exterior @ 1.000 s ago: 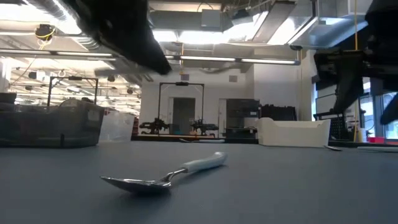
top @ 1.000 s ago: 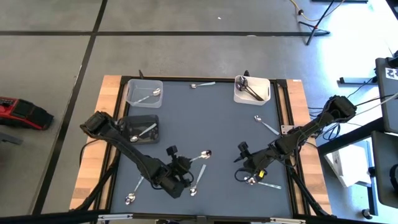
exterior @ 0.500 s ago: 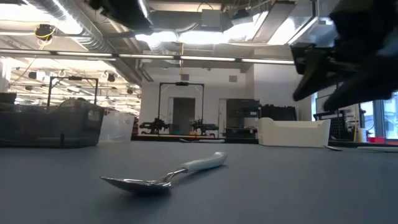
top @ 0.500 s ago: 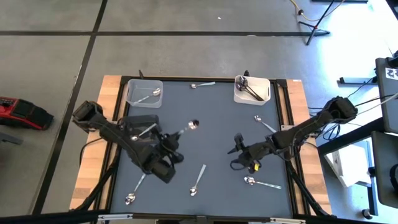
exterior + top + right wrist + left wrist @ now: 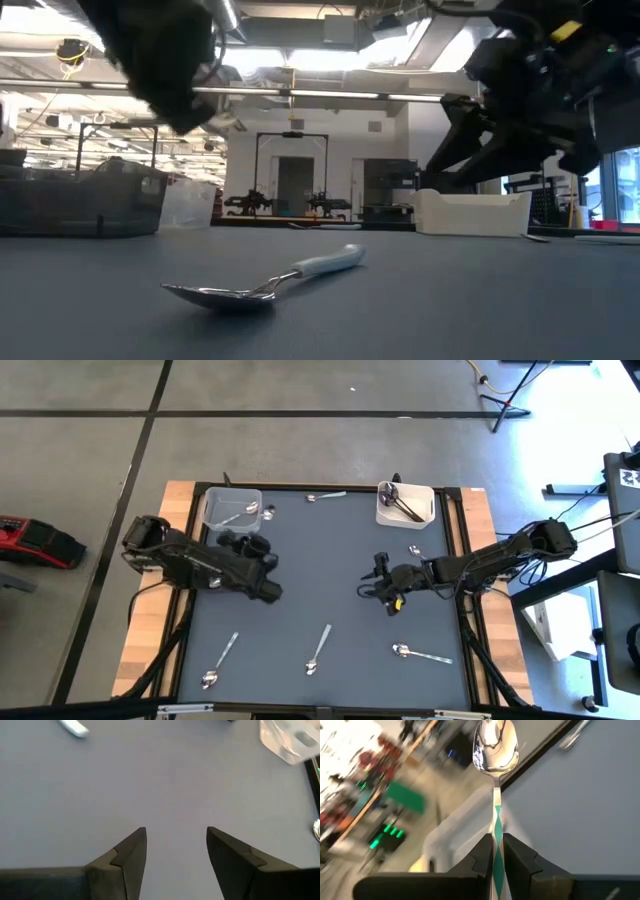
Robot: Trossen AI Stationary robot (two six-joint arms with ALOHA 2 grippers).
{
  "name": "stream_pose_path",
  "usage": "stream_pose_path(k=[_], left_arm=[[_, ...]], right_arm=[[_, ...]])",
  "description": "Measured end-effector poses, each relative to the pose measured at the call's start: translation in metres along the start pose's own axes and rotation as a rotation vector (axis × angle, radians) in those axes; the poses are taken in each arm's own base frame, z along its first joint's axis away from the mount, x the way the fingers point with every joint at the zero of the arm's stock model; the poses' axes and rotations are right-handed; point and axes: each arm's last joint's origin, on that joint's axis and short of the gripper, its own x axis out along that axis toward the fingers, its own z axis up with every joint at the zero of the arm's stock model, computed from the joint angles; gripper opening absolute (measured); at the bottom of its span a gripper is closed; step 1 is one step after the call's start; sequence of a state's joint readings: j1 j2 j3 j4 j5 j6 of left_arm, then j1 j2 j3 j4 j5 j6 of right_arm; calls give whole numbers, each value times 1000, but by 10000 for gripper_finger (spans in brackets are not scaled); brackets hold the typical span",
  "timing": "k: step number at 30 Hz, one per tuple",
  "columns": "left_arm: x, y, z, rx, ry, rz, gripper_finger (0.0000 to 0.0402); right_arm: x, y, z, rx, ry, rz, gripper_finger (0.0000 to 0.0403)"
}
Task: Sort silverware by color (type)
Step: Put the green spoon into the transparent bin
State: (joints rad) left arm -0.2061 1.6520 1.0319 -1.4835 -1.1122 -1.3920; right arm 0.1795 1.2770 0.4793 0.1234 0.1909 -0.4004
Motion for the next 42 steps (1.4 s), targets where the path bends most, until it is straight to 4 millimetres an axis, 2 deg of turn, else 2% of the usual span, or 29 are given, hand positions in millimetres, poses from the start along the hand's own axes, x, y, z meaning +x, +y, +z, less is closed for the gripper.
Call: stream_pose_path(k=[5,12,17,21,26,31,34,38,42], left_arm=[[34,7,-8,52,146,102,33],[70,18,-16,175,268,201,33],[90,21,-16,277,363,196,21],[105,22,-9,302,373,149,18],[113,34,6,253,373,27,17],[103,46,14,198,326,-46,22],[101,52,15,227,365,-140,25],[114,70,15,254,465,-284,23],[132,88,16,269,497,-325,26]], right_arm=[[2,-9,-5,26,23,-27,198],[3,-20,-10,58,42,-62,198],[4,-31,-12,93,29,-111,198],[4,-40,-13,118,13,-151,198],[4,-45,-16,140,21,-166,198],[4,-45,-14,159,0,-173,198],[4,-46,-13,167,-7,-175,198],[4,-45,-14,193,-2,-172,198],[4,-45,-14,210,1,-160,198]])
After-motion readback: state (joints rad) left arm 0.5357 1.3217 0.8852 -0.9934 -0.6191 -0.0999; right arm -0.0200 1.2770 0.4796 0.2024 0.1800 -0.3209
